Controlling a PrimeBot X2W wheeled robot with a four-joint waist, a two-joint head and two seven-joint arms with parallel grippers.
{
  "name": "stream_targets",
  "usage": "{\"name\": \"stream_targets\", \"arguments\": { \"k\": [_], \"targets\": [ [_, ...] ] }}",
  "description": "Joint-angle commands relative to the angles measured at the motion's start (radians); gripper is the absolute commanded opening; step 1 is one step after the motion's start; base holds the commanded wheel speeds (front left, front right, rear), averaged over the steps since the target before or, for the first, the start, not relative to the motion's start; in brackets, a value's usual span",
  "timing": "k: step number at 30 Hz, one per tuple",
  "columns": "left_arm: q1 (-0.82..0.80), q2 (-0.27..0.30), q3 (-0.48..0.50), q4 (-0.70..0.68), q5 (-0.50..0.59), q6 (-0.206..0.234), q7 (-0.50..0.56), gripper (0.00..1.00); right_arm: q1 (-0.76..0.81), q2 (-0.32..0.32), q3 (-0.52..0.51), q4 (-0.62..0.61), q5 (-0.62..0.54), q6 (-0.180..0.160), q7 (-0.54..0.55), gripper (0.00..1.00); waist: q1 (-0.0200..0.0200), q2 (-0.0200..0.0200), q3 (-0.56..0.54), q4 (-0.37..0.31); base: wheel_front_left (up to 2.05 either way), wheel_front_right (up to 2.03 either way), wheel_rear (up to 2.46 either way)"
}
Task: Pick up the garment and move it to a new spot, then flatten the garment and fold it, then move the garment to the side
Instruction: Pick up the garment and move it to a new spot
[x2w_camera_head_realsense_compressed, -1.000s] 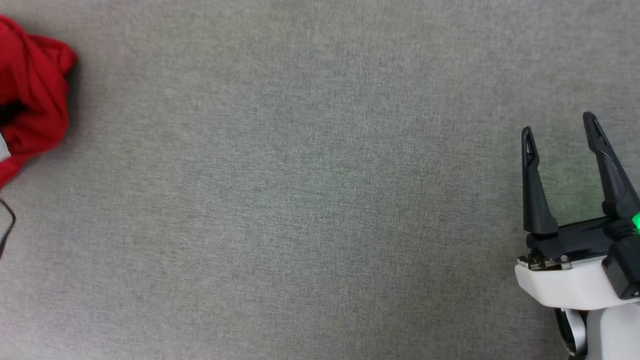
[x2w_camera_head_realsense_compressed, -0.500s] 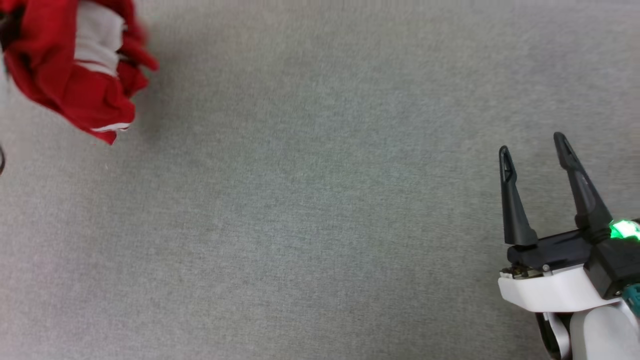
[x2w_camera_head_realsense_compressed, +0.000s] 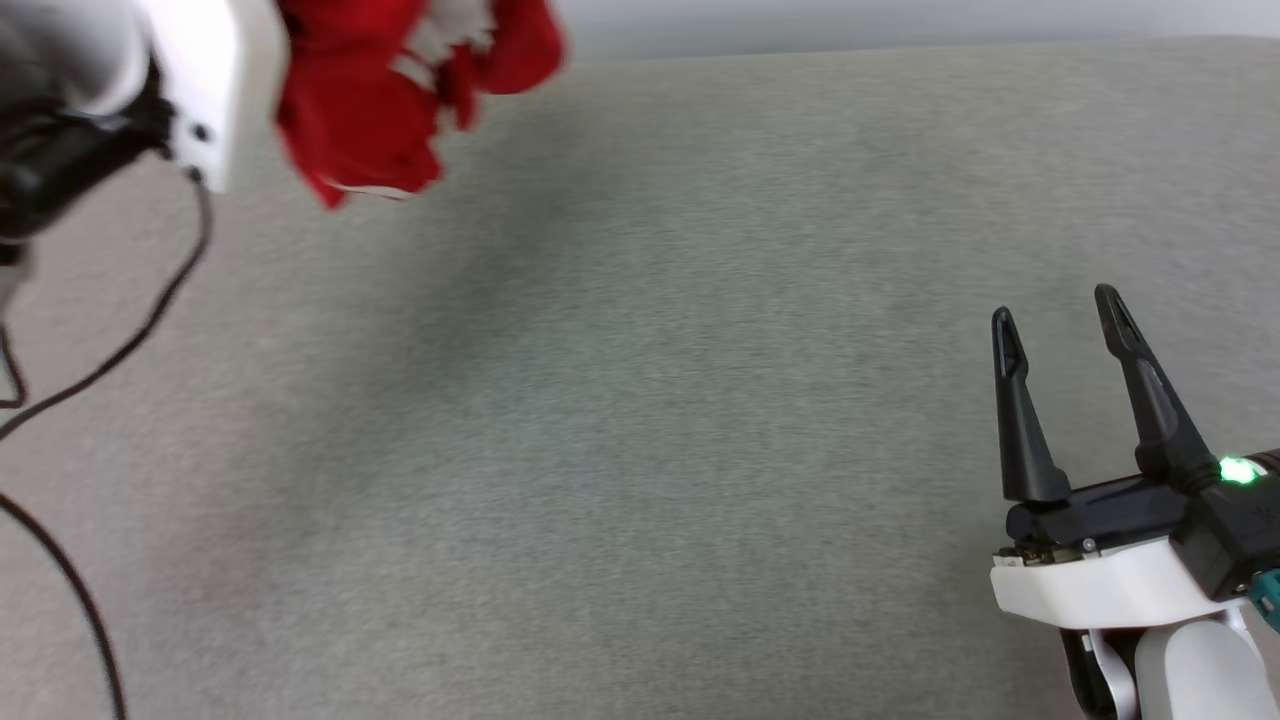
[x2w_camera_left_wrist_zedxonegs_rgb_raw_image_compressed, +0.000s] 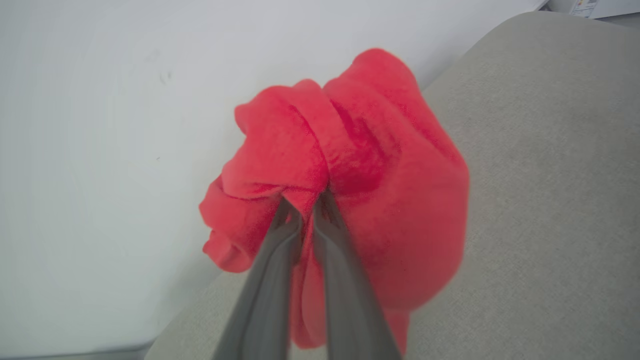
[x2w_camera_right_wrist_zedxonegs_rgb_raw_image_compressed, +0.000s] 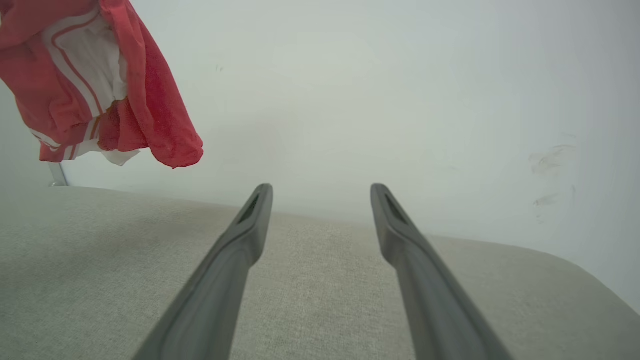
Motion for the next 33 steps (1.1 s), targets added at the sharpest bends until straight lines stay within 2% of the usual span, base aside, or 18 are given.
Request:
{"name": "stream_targets", "arguments": {
  "k": [1, 6, 12, 17, 24, 33],
  "targets": [
    [-0.022, -0.023, -0.025, -0.021, 0.001, 0.000, -0.007, 0.00, 0.007, 0.001, -0.003, 0.003, 0.006, 0.000, -0.002, 1.00, 0.0001, -0.0001, -0.014, -0.060, 0.00, 0.00, 0.00],
    [-0.027, -0.087, -0.089, -0.049, 0.003, 0.000, -0.029, 0.00, 0.005, 0.001, -0.009, 0.009, 0.017, 0.000, -0.002, 1.00, 0.0001, -0.0001, -0.008, -0.111, 0.00, 0.00, 0.00],
    [0.043, -0.173, -0.185, -0.057, 0.006, 0.000, -0.068, 0.00, -0.004, 0.001, -0.014, 0.011, 0.027, 0.000, -0.002, 1.00, 0.0001, -0.0001, 0.010, -0.141, 0.00, 0.00, 0.00],
    [0.119, -0.226, -0.276, -0.031, 0.019, 0.000, -0.097, 0.00, -0.012, 0.001, -0.013, 0.013, 0.032, 0.000, -0.002, 1.00, 0.0001, -0.0001, 0.026, -0.148, 0.00, 0.00, 0.00],
    [0.303, -0.299, -0.428, 0.038, 0.005, 0.000, -0.170, 0.00, -0.009, 0.001, -0.018, 0.022, 0.032, 0.000, -0.002, 1.00, 0.0001, -0.0001, 0.039, -0.155, 0.00, 0.00, 0.00],
    [0.490, -0.372, -0.487, 0.087, 0.010, 0.000, -0.195, 0.00, 0.010, 0.001, -0.021, 0.041, 0.018, 0.000, -0.002, 1.00, 0.0001, -0.0001, 0.019, -0.133, 0.00, 0.00, 0.00]
  ]
}}
